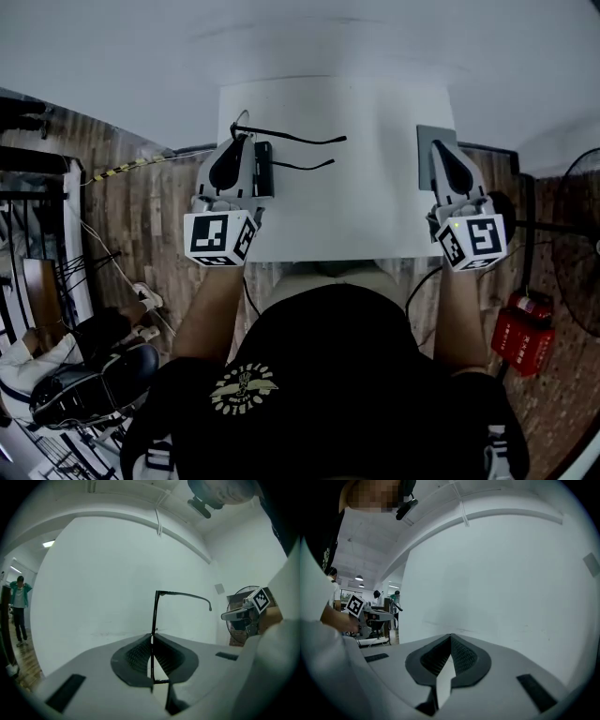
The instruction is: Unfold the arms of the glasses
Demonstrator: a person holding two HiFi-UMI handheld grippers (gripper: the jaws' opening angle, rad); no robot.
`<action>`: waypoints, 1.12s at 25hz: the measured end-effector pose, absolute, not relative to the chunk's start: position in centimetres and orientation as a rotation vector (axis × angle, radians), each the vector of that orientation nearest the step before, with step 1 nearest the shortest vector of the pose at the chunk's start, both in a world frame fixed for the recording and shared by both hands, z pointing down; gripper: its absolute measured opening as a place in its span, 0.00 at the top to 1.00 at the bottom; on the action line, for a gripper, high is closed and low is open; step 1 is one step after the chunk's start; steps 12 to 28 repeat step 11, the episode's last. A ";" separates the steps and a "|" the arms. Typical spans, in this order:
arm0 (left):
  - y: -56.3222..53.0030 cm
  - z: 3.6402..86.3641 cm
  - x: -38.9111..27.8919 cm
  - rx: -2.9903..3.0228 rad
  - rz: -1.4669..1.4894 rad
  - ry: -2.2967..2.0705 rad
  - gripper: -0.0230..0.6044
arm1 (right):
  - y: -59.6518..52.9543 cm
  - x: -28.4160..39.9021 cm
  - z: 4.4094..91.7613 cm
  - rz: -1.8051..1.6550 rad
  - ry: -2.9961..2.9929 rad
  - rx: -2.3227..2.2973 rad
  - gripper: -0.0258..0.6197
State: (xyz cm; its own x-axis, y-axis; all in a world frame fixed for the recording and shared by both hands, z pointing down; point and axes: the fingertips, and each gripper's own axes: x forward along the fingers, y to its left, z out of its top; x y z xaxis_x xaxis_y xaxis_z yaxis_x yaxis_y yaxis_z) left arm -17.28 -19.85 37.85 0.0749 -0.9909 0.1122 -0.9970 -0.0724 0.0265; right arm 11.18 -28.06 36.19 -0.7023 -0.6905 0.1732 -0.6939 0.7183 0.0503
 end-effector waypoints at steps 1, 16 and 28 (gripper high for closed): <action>-19.1 37.6 -17.0 2.236 0.087 -2.075 0.93 | -27.0 11.4 35.9 0.013 -2.742 1.112 0.96; -14.7 35.4 -11.9 2.242 0.049 -2.073 0.93 | -20.9 14.4 34.0 -0.001 -2.774 1.071 0.96; -14.7 35.4 -11.9 2.242 0.049 -2.073 0.93 | -20.9 14.4 34.0 -0.001 -2.774 1.071 0.96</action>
